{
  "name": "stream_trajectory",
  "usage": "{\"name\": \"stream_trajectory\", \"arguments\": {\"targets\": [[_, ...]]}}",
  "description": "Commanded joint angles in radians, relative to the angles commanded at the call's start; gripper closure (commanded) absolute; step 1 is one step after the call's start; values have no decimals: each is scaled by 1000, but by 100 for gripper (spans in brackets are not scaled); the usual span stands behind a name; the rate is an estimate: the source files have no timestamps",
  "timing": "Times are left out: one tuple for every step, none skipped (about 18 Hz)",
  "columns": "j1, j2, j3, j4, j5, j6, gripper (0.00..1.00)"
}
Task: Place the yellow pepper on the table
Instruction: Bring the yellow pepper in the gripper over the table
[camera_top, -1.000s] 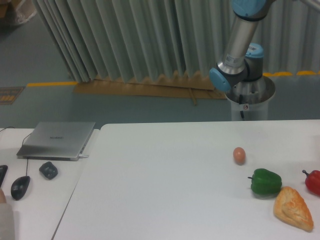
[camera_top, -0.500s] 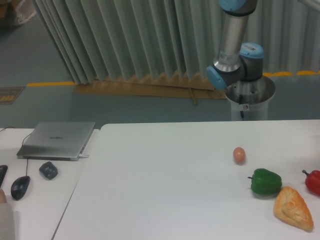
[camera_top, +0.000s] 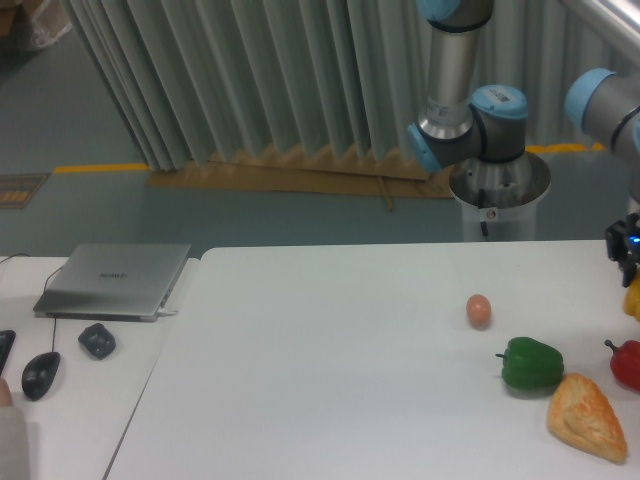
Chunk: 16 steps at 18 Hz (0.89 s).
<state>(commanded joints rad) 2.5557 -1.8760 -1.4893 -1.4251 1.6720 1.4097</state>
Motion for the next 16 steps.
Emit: {"name": "stream_trajectory", "arguments": {"targets": [[-9, 0, -20, 6, 8, 0, 47], [-14, -3, -34, 8, 6, -6, 47], [-17, -8, -29, 6, 8, -6, 47], [-28, -15, -32, 6, 9, -6, 47], [-37, -17, -40, 8, 8, -14, 46], [-45, -23, -42, 9, 6, -24, 46], [-52, -31, -40, 15, 3, -41, 46], [-63, -31, -40, 31, 3, -58, 46], [-80, -38, -40, 38, 3, -86, 46], [-86, -46, -40, 40, 2, -109, 46], [-88, -51, -42, 40, 2, -124, 46], [-98, -61, -42, 41, 2, -129, 46], [-107, -71, -42, 43, 3, -133, 46], [-111, -83, -43, 44, 9, -135, 46], [-120, -89, -48, 49, 9, -135, 46], [-124, -89, -54, 51, 11, -135, 46]]}}
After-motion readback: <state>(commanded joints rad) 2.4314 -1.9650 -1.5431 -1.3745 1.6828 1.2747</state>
